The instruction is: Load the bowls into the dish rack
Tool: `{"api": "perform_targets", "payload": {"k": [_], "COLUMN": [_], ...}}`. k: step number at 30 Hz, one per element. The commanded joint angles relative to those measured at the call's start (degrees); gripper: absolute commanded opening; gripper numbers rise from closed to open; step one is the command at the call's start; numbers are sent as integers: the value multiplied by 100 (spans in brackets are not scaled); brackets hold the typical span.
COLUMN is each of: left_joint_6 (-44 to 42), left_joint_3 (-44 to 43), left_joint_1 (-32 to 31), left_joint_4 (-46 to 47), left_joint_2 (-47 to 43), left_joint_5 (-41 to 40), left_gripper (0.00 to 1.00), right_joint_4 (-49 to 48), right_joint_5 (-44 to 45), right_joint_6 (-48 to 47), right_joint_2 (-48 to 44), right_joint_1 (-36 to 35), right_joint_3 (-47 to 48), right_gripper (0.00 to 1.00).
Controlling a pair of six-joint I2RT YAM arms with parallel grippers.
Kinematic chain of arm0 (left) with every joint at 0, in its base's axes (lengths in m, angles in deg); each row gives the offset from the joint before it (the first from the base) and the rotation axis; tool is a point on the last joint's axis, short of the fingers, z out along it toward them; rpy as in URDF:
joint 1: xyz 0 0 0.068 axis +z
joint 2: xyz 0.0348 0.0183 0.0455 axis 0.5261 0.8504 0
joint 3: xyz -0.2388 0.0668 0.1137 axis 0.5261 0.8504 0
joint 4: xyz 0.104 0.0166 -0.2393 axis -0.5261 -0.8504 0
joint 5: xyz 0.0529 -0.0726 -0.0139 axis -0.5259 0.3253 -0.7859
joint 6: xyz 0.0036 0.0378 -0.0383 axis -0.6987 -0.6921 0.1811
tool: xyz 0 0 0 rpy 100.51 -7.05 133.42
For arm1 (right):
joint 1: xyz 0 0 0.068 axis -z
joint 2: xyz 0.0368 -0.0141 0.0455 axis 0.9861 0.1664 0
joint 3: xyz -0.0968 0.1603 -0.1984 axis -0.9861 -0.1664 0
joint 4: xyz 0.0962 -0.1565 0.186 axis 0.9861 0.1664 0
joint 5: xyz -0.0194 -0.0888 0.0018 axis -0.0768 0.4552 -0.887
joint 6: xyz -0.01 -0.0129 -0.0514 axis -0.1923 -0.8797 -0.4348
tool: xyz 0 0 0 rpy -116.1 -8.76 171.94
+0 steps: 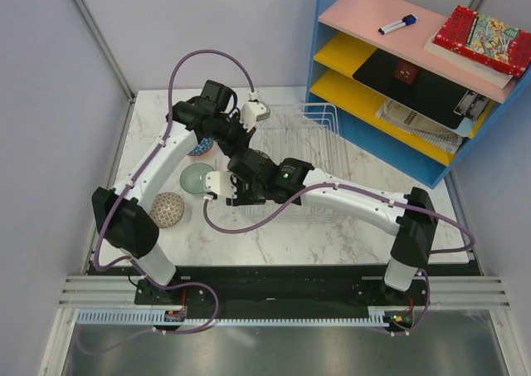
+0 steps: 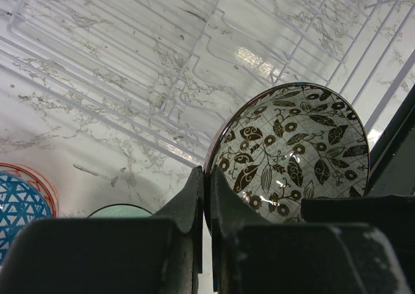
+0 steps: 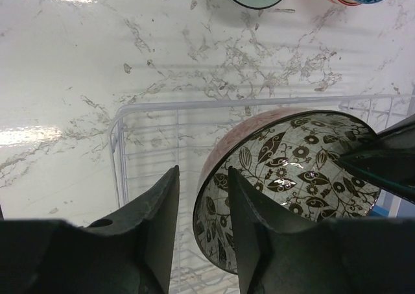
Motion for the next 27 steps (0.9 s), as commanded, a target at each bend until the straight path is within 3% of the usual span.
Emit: {"api": "perform_targets", "payload": {"k": [1, 4, 9, 11, 18, 20, 21, 27], "left_joint_6": [44, 35, 35, 35, 44, 53, 70, 97], "left_joint_3": [-278, -252, -208, -199, -146, -120, -102, -23], "left_joint_1": [-56, -56, -65, -74, -92, -92, -92, -83], "left_joint_4": [35, 35, 35, 26, 52, 61, 70, 201], "left_joint_2": [-243, -243, -208, -190, -164, -164, -164, -225], "left_joint_5": [82, 82, 47, 47, 73, 73, 91, 108], "left_gripper": [2, 2, 2, 2, 2, 12, 31, 65], "right_joint_4": [73, 126, 372, 521, 707, 672, 628, 364], "right_joint_5": [124, 212, 537, 677, 933, 924, 916, 950], "right_joint_6": [-44, -79, -167, -194, -159, -106, -89, 52], "right_joint_2": [76, 146, 339, 462, 770, 762, 718, 560], "right_joint_1": [-46, -89, -230, -265, -362, -371, -379, -371], "right_joint_3": [261, 357, 630, 770, 903, 868, 850, 692], "right_gripper": [37, 25, 13, 2, 0, 0, 0, 0]}}
